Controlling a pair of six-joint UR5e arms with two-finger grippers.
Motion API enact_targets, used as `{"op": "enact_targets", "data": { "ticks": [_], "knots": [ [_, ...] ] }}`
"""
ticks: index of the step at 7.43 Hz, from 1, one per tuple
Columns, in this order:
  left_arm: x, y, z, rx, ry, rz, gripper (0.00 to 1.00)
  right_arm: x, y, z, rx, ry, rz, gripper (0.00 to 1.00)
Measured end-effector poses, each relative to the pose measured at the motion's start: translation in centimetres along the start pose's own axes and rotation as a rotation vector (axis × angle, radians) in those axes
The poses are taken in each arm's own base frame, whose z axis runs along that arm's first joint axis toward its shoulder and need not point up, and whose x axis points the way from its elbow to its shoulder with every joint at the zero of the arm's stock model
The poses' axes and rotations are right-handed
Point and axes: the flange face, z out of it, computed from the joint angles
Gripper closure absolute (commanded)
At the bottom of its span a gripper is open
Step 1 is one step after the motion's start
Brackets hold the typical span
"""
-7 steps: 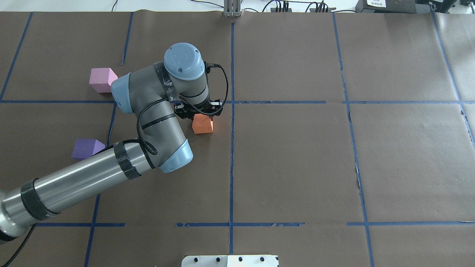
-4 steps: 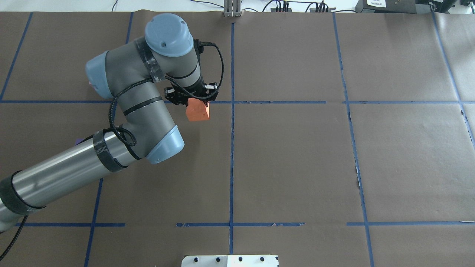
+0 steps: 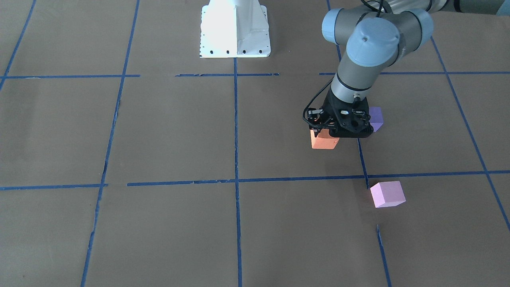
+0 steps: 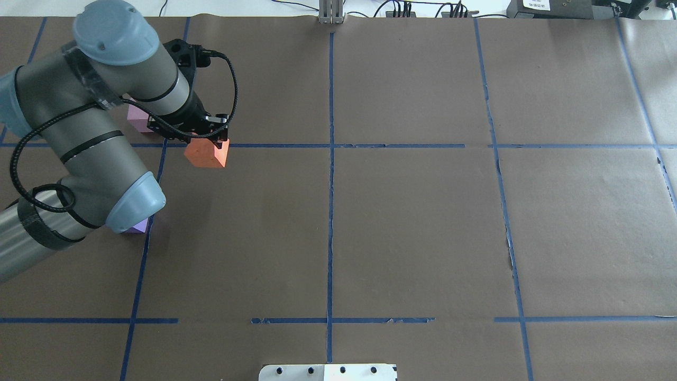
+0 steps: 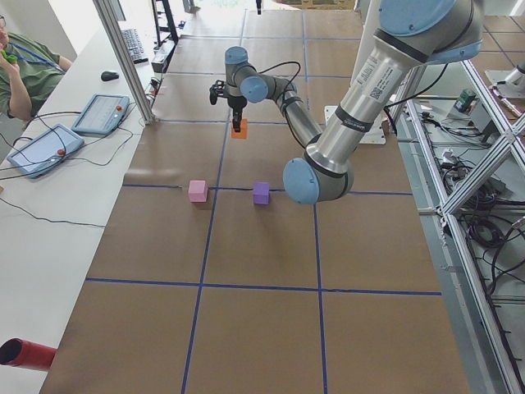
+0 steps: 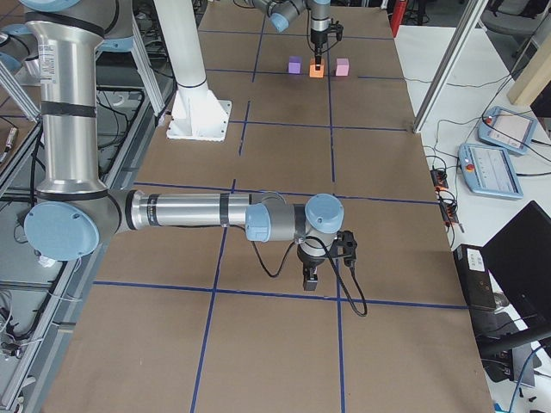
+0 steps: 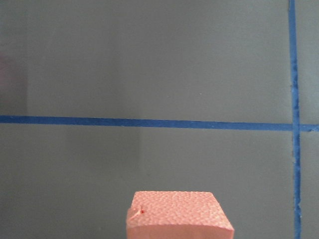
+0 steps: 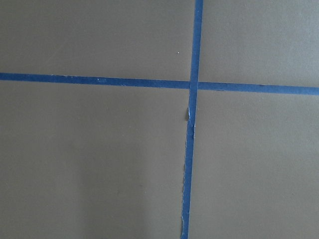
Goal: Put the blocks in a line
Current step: 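Lift the orange cube and carry it toward the pink cube, then lower the orange cube between the pink and purple cubes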
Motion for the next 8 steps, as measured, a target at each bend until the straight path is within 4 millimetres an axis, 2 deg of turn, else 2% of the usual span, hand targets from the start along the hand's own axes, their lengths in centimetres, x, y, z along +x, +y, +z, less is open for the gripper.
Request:
{"op": "enact_targets", "data": {
  "ticks": [2,3,5,8],
  "knots": [
    [-7.7,-0.1,2.3,0.044,0.001,0.016,0.99,0.0,0.0,0.0,-0.001,0.000,0.000,0.00],
    [-9.9,-0.4,3.3,0.050,-0.008,0.017,0.99,0.0,0.0,0.0,0.000,0.000,0.000,0.00],
    [-11.7,-0.4,4.7,0.034,-0.028,0.008,0.99,0.0,0.0,0.0,0.000,0.000,-0.001,0.00],
    [-13.0,-0.7,7.1,-0.012,-0.068,-0.037,1.00,0.0,0.0,0.0,0.000,0.001,0.000,0.00]
  ]
}}
